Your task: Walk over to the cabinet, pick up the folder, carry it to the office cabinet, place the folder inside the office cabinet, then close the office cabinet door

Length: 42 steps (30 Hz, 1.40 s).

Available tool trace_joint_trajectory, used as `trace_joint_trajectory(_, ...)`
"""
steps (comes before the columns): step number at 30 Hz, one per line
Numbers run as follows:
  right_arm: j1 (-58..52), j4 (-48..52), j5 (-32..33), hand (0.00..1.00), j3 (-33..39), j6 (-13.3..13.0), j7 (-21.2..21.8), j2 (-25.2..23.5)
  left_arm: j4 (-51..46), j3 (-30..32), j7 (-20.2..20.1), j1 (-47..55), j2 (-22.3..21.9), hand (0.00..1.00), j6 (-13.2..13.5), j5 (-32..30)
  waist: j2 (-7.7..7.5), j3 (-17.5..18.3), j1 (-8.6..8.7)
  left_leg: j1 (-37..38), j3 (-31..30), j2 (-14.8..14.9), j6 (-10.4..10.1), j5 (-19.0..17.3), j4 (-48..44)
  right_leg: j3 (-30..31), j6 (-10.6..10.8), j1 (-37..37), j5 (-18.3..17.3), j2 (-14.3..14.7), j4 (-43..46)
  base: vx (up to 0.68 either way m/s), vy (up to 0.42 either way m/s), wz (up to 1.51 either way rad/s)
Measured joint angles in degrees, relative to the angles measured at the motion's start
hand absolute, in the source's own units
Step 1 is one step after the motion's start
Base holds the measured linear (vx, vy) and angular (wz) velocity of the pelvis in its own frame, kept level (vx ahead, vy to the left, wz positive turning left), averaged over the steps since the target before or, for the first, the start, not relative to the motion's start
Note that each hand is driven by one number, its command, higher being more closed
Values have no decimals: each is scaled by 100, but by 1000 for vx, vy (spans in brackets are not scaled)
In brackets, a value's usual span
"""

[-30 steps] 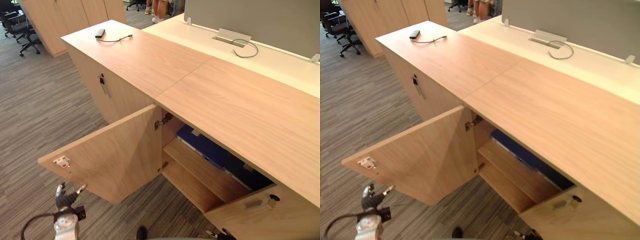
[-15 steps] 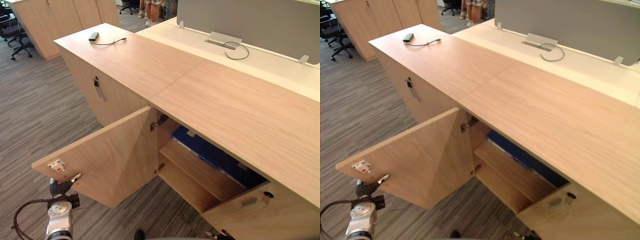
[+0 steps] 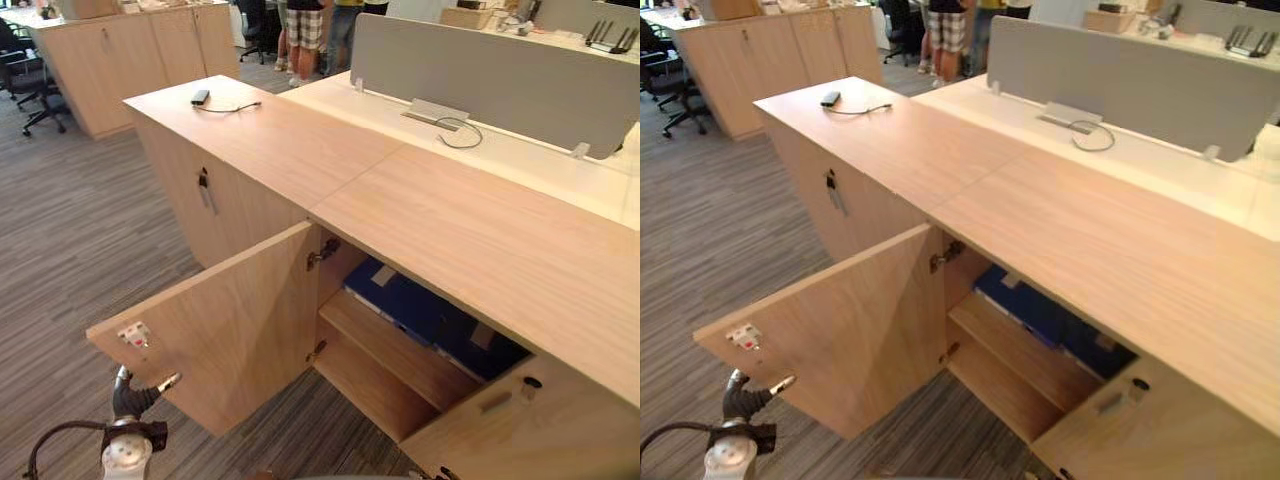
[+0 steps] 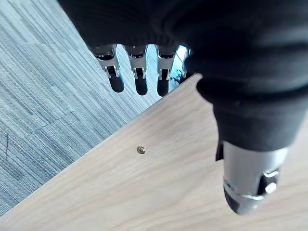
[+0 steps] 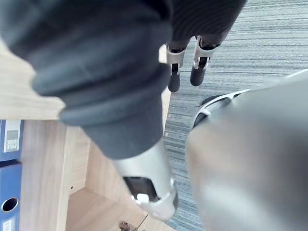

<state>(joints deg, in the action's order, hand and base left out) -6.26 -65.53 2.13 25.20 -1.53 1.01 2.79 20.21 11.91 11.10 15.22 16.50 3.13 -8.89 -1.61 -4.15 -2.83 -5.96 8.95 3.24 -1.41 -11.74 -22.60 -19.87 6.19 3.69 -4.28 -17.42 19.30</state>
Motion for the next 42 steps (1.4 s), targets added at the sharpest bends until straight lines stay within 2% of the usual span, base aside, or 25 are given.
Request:
trace_joint_trajectory(2, -5, 7, 22, 0, -2, -47, 19, 47, -11, -434, -15, 88, 106, 0, 1, -235, -12, -77, 10, -181, 178, -73, 109, -46, -198, -171, 0, 249, 230, -178, 147, -218, 177, -39)
trace_joint_trajectory(3, -5, 6, 26, 0, 3, -62, 51, 61, -24, -731, -63, 186, 198, 0, 1, -387, 80, -95, 12, -191, 310, -61, 220, 6, -125, -352, -82, 311, 446, -236, 4, -230, 166, -60)
trace_joint_trajectory(4, 16, 14, 20, 0, -6, -86, 74, 146, -82, -1123, -204, 371, 286, 0, 1, -530, 151, -119, 7, -146, 627, -2, 397, 122, 130, -790, -269, 320, 534, -371, 70, -270, 207, -77)
trace_joint_trajectory(5, 10, 53, 18, 0, 28, -120, 111, 182, -258, -1550, -466, 511, 355, 0, 6, -684, 206, -153, 37, -55, 925, 17, 479, 290, 416, -1198, -424, 413, 411, -600, 606, -205, 181, -67)
trace_joint_trajectory(6, 14, 58, 7, 0, 69, -138, 115, 188, -401, -1802, -594, 546, 399, 0, 22, -735, 234, -168, 51, -18, 1059, 36, 485, 376, 556, -1289, -454, 458, 390, -682, 849, -190, 182, -48)
trace_joint_trajectory(7, 25, 57, -1, 0, 167, -172, 118, 225, -634, -2284, -823, 564, 425, 0, 118, -771, 326, -192, 86, 36, 1335, 118, 473, 555, 849, -1424, -460, 502, 386, -781, 1316, -173, 172, -34)
trace_joint_trajectory(8, 49, 49, -58, 0, 201, -177, 115, 260, -858, -2720, -1068, 593, 406, 0, 351, -827, 389, -160, 134, 66, 1562, 160, 456, 758, 1226, -1661, -485, 488, 344, -844, 1734, -166, 166, -37)
trace_joint_trajectory(9, 72, 44, -119, 0, 223, -177, 113, 262, -971, -2931, -1170, 595, 383, 0, 459, -865, 390, -158, 144, 111, 1683, 163, 373, 831, 1440, -1760, -484, 464, 254, -852, 1884, -167, 156, -46)
trace_joint_trajectory(10, 145, -44, -142, 0, 229, -181, 109, 260, -1103, -3154, -1312, 601, 241, 0, 581, -868, 408, -125, 162, 126, 1875, 172, 242, 908, 1835, -2003, -296, 367, 70, -749, 1950, -159, 139, -66)
trace_joint_trajectory(11, 224, -152, -199, 0, 225, -184, 105, 251, -1253, -3308, -1450, 588, 90, 0, 752, -861, 399, -111, 167, 125, 2064, 155, -92, 856, 2250, -2215, -217, 278, -121, -467, 1676, -144, 137, -76)
trace_joint_trajectory(12, 260, -199, -248, 0, 209, -178, 97, 170, -1314, -3367, -1522, 579, 28, 0, 822, -855, 221, -44, 187, 122, 2212, 70, -174, 790, 2284, -2230, -242, 290, -166, -438, 1455, -70, 86, -90)
trace_joint_trajectory(13, 286, -199, -325, 0, 95, -209, 105, 100, -1518, -3391, -1586, 595, -14, 0, 910, -854, -1, -85, 160, -93, 2215, 68, 312, 813, 1539, -2199, -259, 269, -192, -454, 1135, 64, -32, -123)
trace_joint_trajectory(14, 289, -242, -335, 0, -81, -190, 82, 104, -1582, -3517, -1628, 598, -100, 0, 979, -849, -23, -108, 92, 13, 2382, 100, 368, 918, 1440, -2172, -147, 8, -390, -266, 475, 56, -107, -132)
trace_joint_trajectory(15, 319, -237, -324, 0, -120, -153, 91, 234, -1376, -3591, -1698, 449, -328, 0, 940, -856, 178, -134, 249, 55, 2491, 192, 262, 883, 1439, -2164, -331, -107, -251, -63, -23, 25, -103, -110)
trace_joint_trajectory(16, 295, -197, -339, 0, -187, -153, 91, 280, -1472, -3599, -1725, 482, -337, 0, 962, -851, 194, -118, 301, 51, 2532, 202, 248, 914, 1452, -2153, -309, -106, -164, 6, -198, -99, -55, -75)
trace_joint_trajectory(17, 215, -189, -329, 0, -184, -142, 83, 280, -1554, -3607, -1756, 482, -344, 0, 978, -801, 301, -84, 322, 70, 2546, 298, 289, 984, 1434, -2041, -342, -128, -74, 195, -404, -128, -47, -55)
trace_joint_trajectory(19, 137, -188, -333, 0, -199, -131, 55, 270, -1617, -3604, -1779, 517, -328, 0, 976, -691, 316, -16, 377, 107, 2526, 371, 221, 1069, 1569, -2045, -349, -189, -51, 418, -732, -114, -82, -25)
trace_joint_trajectory(21, 52, -171, -347, 0, -287, -128, 56, 254, -1686, -3638, -1827, 578, -327, 0, 978, -654, 314, 38, 389, 110, 2490, 364, 189, 1328, 1919, -2082, -309, -156, -22, 600, -991, -40, -72, 1)
trace_joint_trajectory(27, 23, -154, -356, 0, -517, -129, 54, 278, -1684, -3797, -1962, 680, -233, 0, 971, -599, 359, 206, 479, 292, 2484, 228, 161, 1788, 2656, -2087, -271, -106, 53, 728, -1117, 28, 1, 1)
trace_joint_trajectory(32, 25, -147, -348, 0, -531, -130, 53, 278, -1474, -3721, -1957, 575, -289, 0, 962, -343, 387, 267, 520, 386, 2545, 165, 186, 1834, 2752, -2048, -352, -194, 234, 755, -1302, 70, 9, -5)
trace_joint_trajectory(36, 27, -91, -329, 0, -633, -129, 49, 275, -365, -2862, -1814, 362, -795, 0, 798, 597, 380, 287, 524, 512, 2599, 169, 122, 1772, 2752, -1991, -346, -342, 256, 822, -1444, 55, -17, -8)
trace_joint_trajectory(38, 27, -35, -312, 0, -632, -128, 49, 264, 270, -2285, -1586, 199, -996, 0, 682, 1101, 383, 300, 524, 555, 2611, 194, 93, 1753, 2752, -1977, -349, -396, 257, 872, -1502, 21, -49, -8)
trace_joint_trajectory(40, 31, -21, -253, 0, -629, -128, 49, 264, 745, -1823, -1413, 118, -1090, 0, 656, 1413, 380, 301, 517, 652, 2649, 217, 57, 1729, 2752, -1929, -350, -499, 256, 917, -1560, -1, -48, -12)
trace_joint_trajectory(41, 30, 9, -125, 0, -628, -129, 50, 261, 1098, -1388, -1296, 75, -1173, 0, 636, 1849, 384, 309, 519, 729, 2672, 227, 20, 1703, 2751, -1909, -351, -565, 255, 942, -1612, -20, -37, -9)
trace_joint_trajectory(42, 31, 17, -101, 0, -628, -129, 50, 257, 1228, -1194, -1248, 54, -1215, 0, 628, 2015, 386, 322, 521, 735, 2678, 231, 14, 1698, 2750, -1904, -352, -570, 255, 947, -1622, -35, -37, -8)
